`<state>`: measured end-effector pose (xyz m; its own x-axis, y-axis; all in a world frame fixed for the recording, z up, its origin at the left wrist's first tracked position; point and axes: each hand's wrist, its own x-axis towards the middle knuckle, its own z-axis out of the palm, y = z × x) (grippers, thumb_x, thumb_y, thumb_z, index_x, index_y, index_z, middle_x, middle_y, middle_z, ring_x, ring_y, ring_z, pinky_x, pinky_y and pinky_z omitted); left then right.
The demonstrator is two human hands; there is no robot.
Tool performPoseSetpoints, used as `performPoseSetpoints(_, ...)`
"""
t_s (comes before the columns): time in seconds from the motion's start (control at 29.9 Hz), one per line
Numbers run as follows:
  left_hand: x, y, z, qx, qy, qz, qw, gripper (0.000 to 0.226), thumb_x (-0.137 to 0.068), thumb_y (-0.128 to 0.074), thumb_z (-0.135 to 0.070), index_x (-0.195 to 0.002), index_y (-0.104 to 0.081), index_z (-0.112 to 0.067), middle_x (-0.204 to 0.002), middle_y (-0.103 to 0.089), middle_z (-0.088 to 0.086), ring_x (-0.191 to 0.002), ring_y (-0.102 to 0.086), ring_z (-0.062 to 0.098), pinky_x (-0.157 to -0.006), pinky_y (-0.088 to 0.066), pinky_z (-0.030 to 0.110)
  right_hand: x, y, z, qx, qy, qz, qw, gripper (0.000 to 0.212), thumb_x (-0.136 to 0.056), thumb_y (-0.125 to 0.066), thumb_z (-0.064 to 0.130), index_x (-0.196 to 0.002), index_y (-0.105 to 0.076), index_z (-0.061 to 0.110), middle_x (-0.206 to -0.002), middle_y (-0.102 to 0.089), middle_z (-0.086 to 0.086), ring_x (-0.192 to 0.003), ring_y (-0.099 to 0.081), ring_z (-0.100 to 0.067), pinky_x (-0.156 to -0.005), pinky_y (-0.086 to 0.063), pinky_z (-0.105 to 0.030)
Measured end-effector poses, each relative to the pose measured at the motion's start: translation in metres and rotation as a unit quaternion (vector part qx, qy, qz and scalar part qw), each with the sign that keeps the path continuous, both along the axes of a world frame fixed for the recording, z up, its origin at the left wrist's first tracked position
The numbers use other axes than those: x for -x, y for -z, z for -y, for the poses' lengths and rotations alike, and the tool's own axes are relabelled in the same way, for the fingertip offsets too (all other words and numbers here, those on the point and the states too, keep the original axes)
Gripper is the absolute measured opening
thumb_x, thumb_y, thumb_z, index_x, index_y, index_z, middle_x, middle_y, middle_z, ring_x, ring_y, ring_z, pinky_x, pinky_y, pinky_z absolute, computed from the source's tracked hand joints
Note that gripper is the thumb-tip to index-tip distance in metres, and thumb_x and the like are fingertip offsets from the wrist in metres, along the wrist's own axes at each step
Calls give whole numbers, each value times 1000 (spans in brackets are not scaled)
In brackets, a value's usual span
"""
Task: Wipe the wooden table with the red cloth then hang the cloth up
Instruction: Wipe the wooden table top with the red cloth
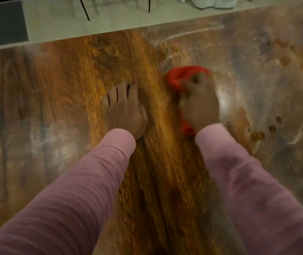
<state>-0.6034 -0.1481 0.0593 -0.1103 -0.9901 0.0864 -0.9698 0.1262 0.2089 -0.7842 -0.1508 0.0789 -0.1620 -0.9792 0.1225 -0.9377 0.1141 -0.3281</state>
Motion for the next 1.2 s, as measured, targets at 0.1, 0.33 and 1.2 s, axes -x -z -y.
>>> performPoseSetpoints(0.1,1,-1,-1,7,4,-8,1000,45,-85,-40,-26,-124,-54,-11,-133,-49,12,-117,-44,34,-96,-31,46,39,-6,29,-7,156,13,988,37,-82,-50,15,-114,-68,21,-130,-47,-13,-125,-39,-34,-96,-41,-42)
performPoseSetpoints(0.33,3,0,0,2,-3,2,1000,47,-82,-38,-28,-123,-54,-12,-131,-50,12,-114,-45,35,-91,-31,46,-36,-3,40,0,56,24,998,38,-77,-51,19,-108,-71,26,-119,-51,-9,-113,-44,-32,-87,-43,-39)
performPoseSetpoints(1.2,3,6,59,0,-33,-12,999,53,-94,-31,-38,-142,-39,-18,-155,-30,9,-144,-20,31,-118,-13,49,-2,-5,77,3,11,-3,1000,33,-85,-51,17,-112,-69,24,-123,-51,-11,-115,-45,-34,-91,-42,-42)
